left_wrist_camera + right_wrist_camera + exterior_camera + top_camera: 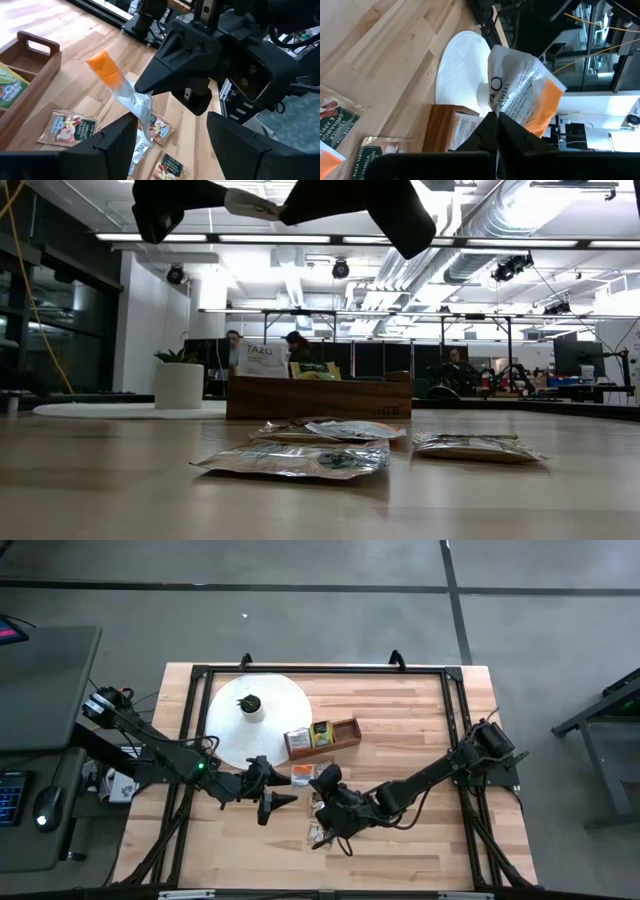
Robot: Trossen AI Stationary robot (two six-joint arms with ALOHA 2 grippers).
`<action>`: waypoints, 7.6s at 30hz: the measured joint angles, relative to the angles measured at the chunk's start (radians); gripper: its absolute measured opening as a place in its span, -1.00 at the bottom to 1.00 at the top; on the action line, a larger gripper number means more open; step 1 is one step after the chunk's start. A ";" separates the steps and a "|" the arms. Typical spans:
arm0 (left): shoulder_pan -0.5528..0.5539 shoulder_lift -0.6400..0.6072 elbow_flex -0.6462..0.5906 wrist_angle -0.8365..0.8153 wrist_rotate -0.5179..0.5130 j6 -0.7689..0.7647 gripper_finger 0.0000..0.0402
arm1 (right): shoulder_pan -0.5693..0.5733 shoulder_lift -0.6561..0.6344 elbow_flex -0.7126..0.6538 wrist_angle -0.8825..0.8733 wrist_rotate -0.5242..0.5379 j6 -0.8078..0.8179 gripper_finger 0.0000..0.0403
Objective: Pick & Place Tea
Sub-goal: Put the white tea bag into the left section of the wooden organizer
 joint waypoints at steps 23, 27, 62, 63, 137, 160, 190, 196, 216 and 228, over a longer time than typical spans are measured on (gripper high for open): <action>0.000 0.008 0.000 -0.085 -0.075 -0.035 0.18 | -0.001 0.000 0.000 0.084 0.005 -0.004 -1.00; 0.000 0.008 0.000 -0.093 -0.112 -0.035 0.16 | -0.001 0.000 0.000 0.084 0.005 -0.001 -1.00; 0.000 0.009 -0.003 -0.145 -0.150 0.067 -1.00 | 0.016 -0.102 -0.002 0.116 0.069 0.228 -0.93; 0.000 0.010 -0.003 -0.147 -0.147 0.071 -1.00 | 0.018 -0.122 0.000 0.115 0.069 0.266 -0.92; 0.112 -0.024 0.137 -0.452 0.334 0.359 -1.00 | -0.406 -0.107 0.000 0.159 -1.339 1.306 0.01; 0.112 -0.024 0.137 -0.444 0.328 0.359 -1.00 | -0.404 -0.108 0.000 0.110 -1.311 1.244 -0.57; 0.112 -0.142 0.140 -0.435 0.174 0.399 -1.00 | -0.229 -0.246 -0.001 0.070 -0.639 1.042 -0.96; 0.111 -0.188 0.135 -0.405 0.136 0.481 -1.00 | -0.161 -0.284 -0.002 0.147 -0.375 1.007 -0.96; 0.112 -0.219 0.136 0.288 0.022 0.982 -0.98 | -0.033 -0.272 -0.002 1.287 -0.317 0.299 -0.96; 0.136 -0.210 0.211 0.653 0.136 1.154 -0.15 | -0.080 -0.266 -0.002 1.355 -0.444 0.331 -0.96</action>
